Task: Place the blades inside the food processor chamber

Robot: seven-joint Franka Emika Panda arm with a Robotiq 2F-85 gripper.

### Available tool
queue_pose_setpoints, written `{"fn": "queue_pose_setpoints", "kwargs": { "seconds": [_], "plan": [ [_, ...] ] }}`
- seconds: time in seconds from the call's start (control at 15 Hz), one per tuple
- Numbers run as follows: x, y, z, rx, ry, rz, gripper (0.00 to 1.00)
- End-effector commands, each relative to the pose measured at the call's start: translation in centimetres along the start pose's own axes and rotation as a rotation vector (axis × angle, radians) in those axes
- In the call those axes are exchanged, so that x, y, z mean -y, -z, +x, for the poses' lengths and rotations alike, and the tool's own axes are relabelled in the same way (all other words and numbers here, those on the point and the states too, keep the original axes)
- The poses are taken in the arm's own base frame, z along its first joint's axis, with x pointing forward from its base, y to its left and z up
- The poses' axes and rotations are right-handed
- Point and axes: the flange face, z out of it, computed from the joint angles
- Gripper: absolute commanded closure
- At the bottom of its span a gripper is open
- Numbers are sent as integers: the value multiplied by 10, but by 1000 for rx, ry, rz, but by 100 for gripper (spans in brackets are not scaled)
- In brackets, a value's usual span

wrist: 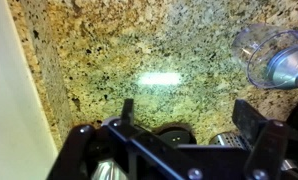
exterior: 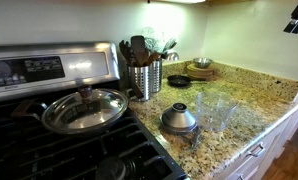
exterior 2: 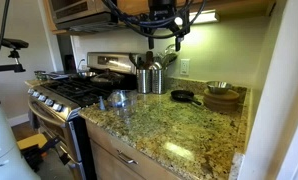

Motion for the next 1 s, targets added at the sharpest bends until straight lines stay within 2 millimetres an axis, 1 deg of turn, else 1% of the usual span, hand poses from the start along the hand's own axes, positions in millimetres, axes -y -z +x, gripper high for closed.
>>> {"fn": "queue_pose_setpoints", "kwargs": {
  "seconds": [0.0,0.27,0.47,0.67,0.93],
  "plan": [
    [0,1,0,1,0,0,0],
    [0,1,0,0,0,0,0],
    [9,-11,10,18,9,-6,0],
    [32,-26,21,44,53,-15,0],
    [75,-52,36,87,137,-28,0]
  ]
}}
